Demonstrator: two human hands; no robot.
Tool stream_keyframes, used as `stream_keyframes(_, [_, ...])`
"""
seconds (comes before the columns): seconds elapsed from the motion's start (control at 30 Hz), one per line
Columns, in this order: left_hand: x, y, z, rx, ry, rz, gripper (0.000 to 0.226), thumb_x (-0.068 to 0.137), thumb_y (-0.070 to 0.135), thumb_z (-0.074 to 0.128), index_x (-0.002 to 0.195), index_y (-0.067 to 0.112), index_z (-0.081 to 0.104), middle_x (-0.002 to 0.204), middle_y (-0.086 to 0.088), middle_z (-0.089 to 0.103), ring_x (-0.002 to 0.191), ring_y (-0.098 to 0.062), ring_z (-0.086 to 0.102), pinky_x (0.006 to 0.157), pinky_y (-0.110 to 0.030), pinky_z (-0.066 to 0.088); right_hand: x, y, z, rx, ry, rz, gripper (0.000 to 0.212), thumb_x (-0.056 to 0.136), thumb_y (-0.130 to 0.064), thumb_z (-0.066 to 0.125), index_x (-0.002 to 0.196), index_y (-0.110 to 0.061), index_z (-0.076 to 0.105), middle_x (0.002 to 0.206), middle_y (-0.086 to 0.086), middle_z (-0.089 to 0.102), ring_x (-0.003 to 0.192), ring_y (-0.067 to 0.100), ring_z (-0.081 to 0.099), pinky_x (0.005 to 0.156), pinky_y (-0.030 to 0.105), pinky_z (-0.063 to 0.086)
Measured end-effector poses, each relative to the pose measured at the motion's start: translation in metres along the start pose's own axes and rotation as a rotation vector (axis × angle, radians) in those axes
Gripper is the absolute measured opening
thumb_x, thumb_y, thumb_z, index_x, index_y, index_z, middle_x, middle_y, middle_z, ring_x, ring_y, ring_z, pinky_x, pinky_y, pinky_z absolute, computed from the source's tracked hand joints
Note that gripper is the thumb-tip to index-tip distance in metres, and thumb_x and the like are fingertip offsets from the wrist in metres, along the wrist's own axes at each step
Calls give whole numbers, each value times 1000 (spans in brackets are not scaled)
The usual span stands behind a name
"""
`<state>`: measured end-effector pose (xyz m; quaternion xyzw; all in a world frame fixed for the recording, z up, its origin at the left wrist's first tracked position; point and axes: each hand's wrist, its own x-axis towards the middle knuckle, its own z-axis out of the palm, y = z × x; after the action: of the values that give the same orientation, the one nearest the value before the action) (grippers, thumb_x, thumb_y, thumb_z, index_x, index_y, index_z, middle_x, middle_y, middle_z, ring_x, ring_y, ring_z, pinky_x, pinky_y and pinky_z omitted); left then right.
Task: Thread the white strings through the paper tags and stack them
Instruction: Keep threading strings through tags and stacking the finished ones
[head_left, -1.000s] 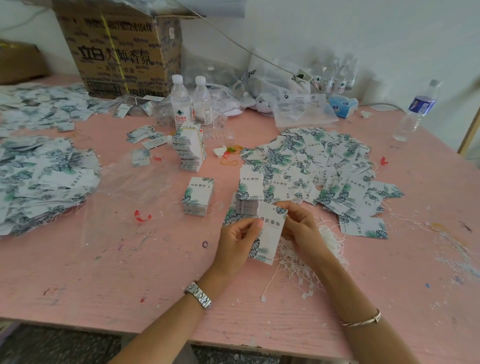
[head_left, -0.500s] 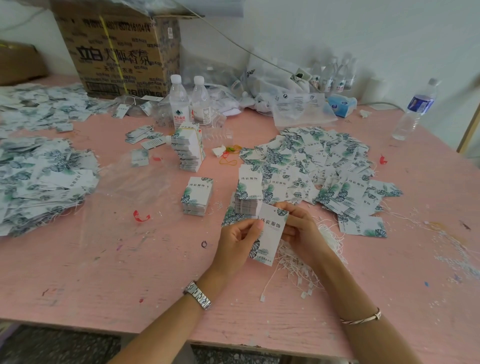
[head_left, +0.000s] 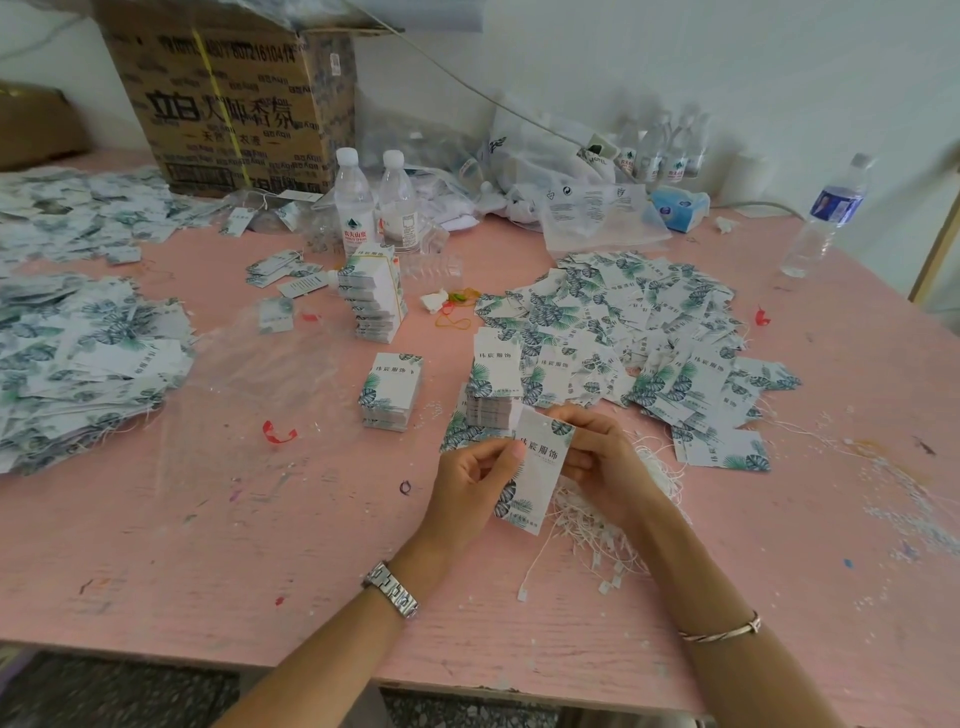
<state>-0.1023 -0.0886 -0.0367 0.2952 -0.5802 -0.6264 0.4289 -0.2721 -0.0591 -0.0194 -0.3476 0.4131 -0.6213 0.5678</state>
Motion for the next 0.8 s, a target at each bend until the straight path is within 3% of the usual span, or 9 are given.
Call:
stream_keyframes(0.17, [1,1,0,-14,9,-7,16,97,13,62,100,19,77,96,1,79,87,-11,74,71,-20,56,0,-2,-2,-16,-23,-19,17,80,-6,61,81,-12,77,47,-9,38,46,8,15,43,16,20])
stream_keyframes(0.23, [1,0,-1,-28,27,-16,16,97,14,62,98,20,77,95,0,79,87,-12,75,70,-21,57,-1,-2,-2,-20,-53,-29,14,83,-24,71,86,-12,77,50,-8,35,44,6,20,42,15,25])
stream_keyframes(0.3, [1,0,-2,-39,45,-27,16,97,15,62,98,18,77,95,-2,79,87,-15,75,71,-23,58,-2,-2,-3,-43,-86,-41,28,81,-42,74,90,-15,76,53,-8,33,45,6,21,43,15,26])
stream_keyframes(0.5, [0,-4,-3,65,87,52,16,98,11,63,97,17,77,92,-2,79,86,-17,75,74,-28,59,-3,-2,1,-194,-59,-118,9,88,-21,71,84,-13,73,51,-7,44,42,5,21,41,15,24])
stream_keyframes(0.57, [-1,-6,-2,175,115,116,13,97,12,65,99,18,77,90,2,78,82,-17,73,72,-33,59,-3,-1,1,-193,-52,-128,10,89,-16,66,82,-12,72,49,-8,43,40,4,21,40,15,24])
stream_keyframes(0.63, [-4,-7,0,321,187,225,18,94,14,70,109,23,71,94,10,74,77,-10,68,64,-19,50,-4,0,2,-196,-44,-135,12,89,-15,66,79,-13,72,48,-7,39,39,5,22,40,15,24])
stream_keyframes(0.7, [-4,-5,1,505,288,416,34,89,14,72,120,23,63,108,14,66,84,-9,63,73,-12,43,-4,1,4,-215,-37,-138,10,87,-18,68,78,-15,73,48,-4,35,39,6,21,40,17,24])
stream_keyframes(0.8, [-2,-4,2,691,361,690,27,90,19,69,117,17,67,113,2,59,100,-13,59,88,-27,50,-5,3,5,-260,-62,-146,13,85,-24,72,82,-12,71,49,-4,37,40,8,23,41,18,25])
